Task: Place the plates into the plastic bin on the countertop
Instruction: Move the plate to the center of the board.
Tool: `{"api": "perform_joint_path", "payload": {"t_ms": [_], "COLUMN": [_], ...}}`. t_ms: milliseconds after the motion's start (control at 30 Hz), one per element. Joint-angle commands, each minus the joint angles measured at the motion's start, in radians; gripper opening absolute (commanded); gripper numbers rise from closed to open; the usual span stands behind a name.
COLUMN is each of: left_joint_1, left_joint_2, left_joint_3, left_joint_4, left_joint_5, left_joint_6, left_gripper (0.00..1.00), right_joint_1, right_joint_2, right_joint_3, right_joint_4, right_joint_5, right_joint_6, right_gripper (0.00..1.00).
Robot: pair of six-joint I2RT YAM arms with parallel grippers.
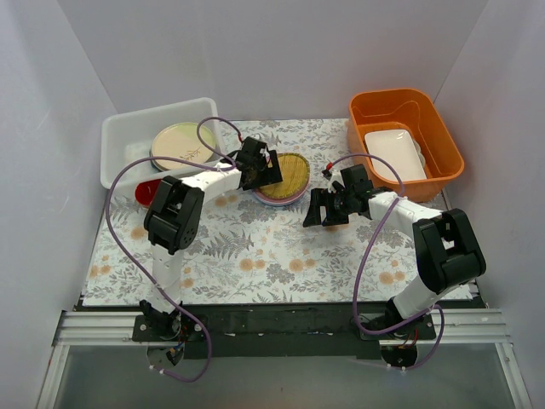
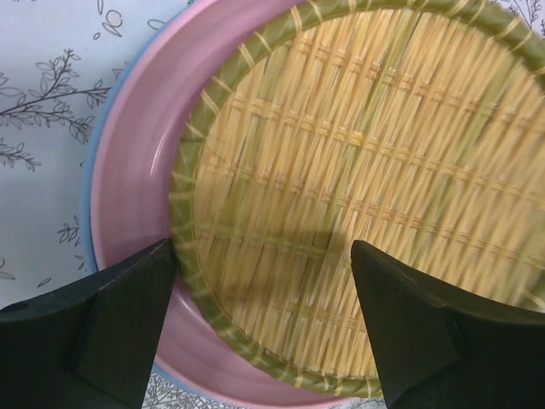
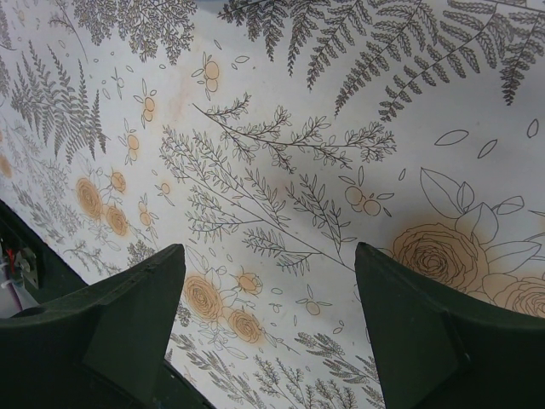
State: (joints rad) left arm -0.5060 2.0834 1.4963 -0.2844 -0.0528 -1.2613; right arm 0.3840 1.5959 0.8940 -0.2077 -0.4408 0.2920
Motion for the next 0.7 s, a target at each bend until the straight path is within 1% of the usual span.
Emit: {"api": "perform_joint_path", "payload": {"t_ms": [0, 167, 267, 367, 400, 433, 467, 500, 533, 667], "left_joint_1": [0.001, 0.001, 0.001, 0.001, 0.000, 0.001, 0.001, 0.001, 0.001, 0.001], "left_joint_2": [0.021, 0.043, 0.053, 0.053, 0.055, 0.053, 0.050, 0.049, 0.047, 0.032], "left_joint_3": [-0.002, 0.019, 0.019, 0.004, -0.004, -0.013, -0.019, -0.034, -0.041, -0.067], "left_joint_4": [-0.019, -0.022, -0.032, -0.019, -0.013, -0.009, -0.001, 0.004, 0.008, 0.017], "left_joint_5": [0.025, 0.042, 0.038, 0.051, 0.051, 0.051, 0.051, 0.051, 0.051, 0.051], "left_joint_6": [0.007, 0.033, 0.042, 0.040, 0.036, 0.031, 0.020, 0.019, 0.016, 0.005], "left_gripper": [0.83, 0.82, 0.80, 0.67, 0.61, 0.49, 0.41, 0.36, 0.26, 0.07], "right_joint_1": [0.001, -0.002, -0.005, -0.008, -0.010, -0.010, -0.010, -0.010, -0.010, -0.011], "right_joint_2": [0.001, -0.008, -0.036, -0.072, -0.079, -0.083, -0.086, -0.088, -0.086, -0.074], "right_joint_3": [0.039, 0.039, 0.025, 0.010, 0.006, 0.006, 0.005, 0.005, 0.005, 0.005], "right_joint_4": [0.013, 0.011, 0.030, 0.051, 0.053, 0.054, 0.053, 0.051, 0.051, 0.050], "right_joint_5": [-0.001, 0.014, 0.039, 0.056, 0.062, 0.063, 0.063, 0.063, 0.063, 0.057], "right_joint_6": [-0.007, -0.005, 0.007, 0.019, 0.021, 0.021, 0.019, 0.019, 0.021, 0.019], "right_gripper": [0.87, 0.87, 0.87, 0.88, 0.88, 0.88, 0.88, 0.88, 0.88, 0.88]}}
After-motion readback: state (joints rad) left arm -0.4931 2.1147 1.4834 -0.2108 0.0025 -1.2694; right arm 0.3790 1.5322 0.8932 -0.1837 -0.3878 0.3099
